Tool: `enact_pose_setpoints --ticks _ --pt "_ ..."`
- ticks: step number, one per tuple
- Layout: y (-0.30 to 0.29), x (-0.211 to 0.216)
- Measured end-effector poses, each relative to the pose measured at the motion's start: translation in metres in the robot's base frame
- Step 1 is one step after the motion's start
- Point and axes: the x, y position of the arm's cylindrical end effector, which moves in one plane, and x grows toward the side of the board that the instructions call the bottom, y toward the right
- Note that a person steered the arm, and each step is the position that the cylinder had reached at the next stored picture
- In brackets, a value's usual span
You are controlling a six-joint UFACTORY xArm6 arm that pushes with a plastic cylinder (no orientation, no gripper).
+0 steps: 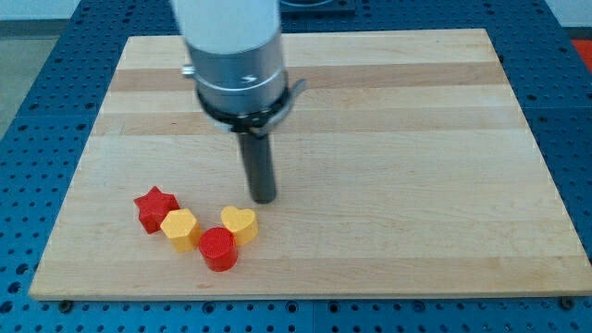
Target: Align the hexagon and red star in a vertical line
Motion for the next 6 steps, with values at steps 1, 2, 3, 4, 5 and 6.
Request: enact_pose_setpoints --ticks 1,2,3,4,5,6 --pt "0.011 0.047" --pt "-0.037 0.048" --pt "-0.124 0.042" --pt "-0.118 0.040" --pt "-0.107 0.035" --pt "-0.137 0.036"
